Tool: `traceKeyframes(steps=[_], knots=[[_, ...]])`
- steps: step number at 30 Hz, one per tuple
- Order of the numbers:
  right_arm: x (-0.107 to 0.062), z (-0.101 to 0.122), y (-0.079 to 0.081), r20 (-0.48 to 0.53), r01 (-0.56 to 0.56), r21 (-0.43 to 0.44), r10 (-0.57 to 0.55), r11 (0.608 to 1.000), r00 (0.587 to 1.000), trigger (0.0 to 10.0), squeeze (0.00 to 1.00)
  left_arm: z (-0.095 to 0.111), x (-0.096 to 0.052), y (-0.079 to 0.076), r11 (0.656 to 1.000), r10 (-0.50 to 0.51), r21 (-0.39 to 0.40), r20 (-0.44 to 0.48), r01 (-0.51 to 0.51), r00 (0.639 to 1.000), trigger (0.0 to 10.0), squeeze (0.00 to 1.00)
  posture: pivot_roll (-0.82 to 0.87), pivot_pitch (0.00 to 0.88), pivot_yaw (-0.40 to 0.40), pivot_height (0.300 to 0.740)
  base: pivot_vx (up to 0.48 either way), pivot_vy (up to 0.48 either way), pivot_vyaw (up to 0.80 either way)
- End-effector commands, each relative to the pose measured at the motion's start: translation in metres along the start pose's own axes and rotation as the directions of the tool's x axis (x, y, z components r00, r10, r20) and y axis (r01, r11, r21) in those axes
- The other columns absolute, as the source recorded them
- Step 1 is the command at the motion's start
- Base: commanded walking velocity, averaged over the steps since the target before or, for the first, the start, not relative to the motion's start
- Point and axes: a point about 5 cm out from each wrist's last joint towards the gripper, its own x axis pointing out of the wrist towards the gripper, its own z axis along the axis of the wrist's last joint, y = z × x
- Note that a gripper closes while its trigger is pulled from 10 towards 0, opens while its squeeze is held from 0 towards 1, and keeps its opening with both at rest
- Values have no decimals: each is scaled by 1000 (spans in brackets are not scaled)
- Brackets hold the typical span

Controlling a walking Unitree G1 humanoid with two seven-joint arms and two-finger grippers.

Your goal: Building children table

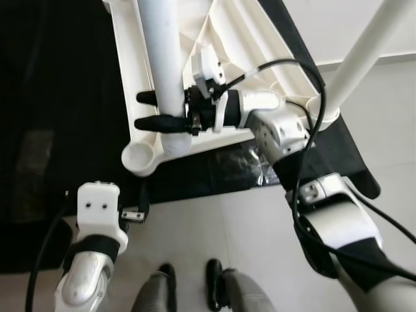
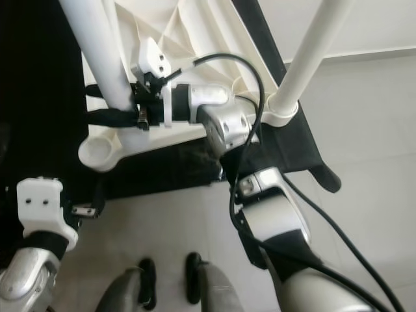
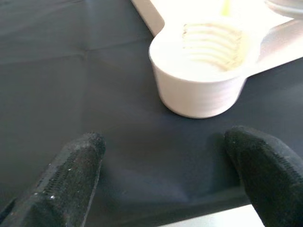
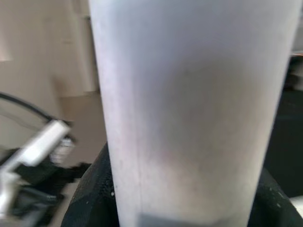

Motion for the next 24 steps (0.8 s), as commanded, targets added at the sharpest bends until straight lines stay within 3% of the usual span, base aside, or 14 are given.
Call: traceKeyframes(steps=[1,5,9,14,24], knots=[[10,4,6,-2,-117,-38,117,992,993,10000,0,-2,-4,2,1000,27,6,-24,-27,999,10000,0,7,444,-42,740,0,0,0],[22,10,8,-5,-178,-69,178,982,984,10000,0,1,-5,6,998,54,14,-11,-54,998,10000,0,5,436,-53,740,0,0,0],[29,15,6,3,-170,-91,171,981,985,10000,0,4,-5,14,996,84,39,-2,-84,996,10000,0,5,429,-58,740,0,480,0],[33,20,2,28,-133,-113,137,985,990,10000,0,14,0,26,989,133,64,44,-136,990,10000,0,-1,415,-59,740,0,0,0],[33,18,-3,-30,-143,-146,140,979,990,10000,0,21,3,23,987,139,73,68,-144,988,10000,0,-2,420,-65,740,0,0,0]])
